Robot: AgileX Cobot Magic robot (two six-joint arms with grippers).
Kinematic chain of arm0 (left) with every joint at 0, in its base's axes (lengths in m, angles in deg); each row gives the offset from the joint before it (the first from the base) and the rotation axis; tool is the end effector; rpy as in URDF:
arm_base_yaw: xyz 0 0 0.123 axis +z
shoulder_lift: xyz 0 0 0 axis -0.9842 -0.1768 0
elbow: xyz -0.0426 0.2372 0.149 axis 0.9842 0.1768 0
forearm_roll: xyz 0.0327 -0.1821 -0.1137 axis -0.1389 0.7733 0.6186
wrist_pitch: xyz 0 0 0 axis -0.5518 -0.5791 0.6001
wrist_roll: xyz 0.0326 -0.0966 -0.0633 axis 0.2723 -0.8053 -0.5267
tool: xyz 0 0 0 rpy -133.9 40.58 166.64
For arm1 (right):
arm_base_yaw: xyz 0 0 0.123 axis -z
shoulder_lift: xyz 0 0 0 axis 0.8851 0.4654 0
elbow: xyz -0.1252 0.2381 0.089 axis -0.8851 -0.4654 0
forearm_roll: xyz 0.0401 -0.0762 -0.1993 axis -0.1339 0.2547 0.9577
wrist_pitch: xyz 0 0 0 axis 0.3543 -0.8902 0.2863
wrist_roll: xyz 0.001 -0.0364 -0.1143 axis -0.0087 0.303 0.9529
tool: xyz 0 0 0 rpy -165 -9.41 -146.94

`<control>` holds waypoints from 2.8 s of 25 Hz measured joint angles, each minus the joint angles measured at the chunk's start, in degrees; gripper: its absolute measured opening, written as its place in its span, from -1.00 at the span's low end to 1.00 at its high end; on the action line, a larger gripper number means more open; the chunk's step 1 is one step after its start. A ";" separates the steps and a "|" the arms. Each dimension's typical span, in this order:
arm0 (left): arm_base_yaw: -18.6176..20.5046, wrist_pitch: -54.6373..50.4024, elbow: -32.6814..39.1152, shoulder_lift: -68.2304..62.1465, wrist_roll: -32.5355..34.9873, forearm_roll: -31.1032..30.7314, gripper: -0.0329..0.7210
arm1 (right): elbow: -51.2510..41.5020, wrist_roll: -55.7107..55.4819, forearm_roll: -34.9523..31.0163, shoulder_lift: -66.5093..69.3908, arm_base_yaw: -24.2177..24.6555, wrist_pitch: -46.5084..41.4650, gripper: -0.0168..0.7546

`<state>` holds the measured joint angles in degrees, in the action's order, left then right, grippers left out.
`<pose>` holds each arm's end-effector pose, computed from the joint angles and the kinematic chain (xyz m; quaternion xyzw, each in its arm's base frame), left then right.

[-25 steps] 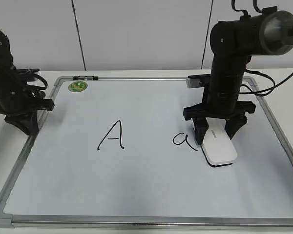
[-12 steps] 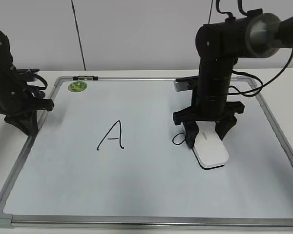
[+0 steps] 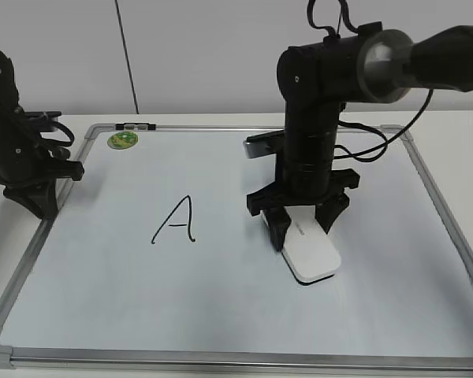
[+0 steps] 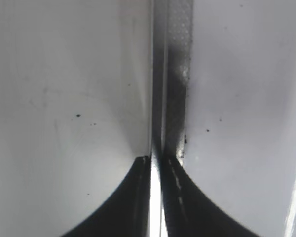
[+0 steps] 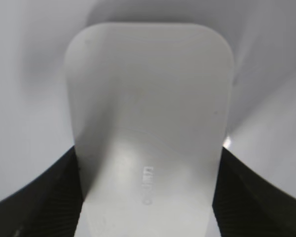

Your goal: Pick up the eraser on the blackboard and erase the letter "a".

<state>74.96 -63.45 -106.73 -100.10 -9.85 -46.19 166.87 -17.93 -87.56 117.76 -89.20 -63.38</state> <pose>0.3932 -0.0395 0.1231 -0.0189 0.9987 -0.0294 0.0363 0.3537 0.1871 0.1349 0.1841 -0.9815 -0.0137 0.0513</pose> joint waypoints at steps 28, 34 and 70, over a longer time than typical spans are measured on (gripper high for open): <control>0.09 -0.23 0.00 0.00 0.00 -0.10 -0.77 | 1.38 0.86 -4.57 0.26 7.43 0.33 0.40; 0.09 -0.32 0.00 0.00 0.00 0.12 -0.77 | 1.38 0.23 -3.67 -0.06 9.25 0.56 0.40; 0.09 -0.45 -0.10 0.00 0.00 0.34 -0.77 | -3.63 3.08 2.68 -15.51 28.16 0.70 0.40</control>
<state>75.05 -63.90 -106.82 -100.10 -9.85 -45.85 163.24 -14.86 -84.88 102.25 -61.04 -62.68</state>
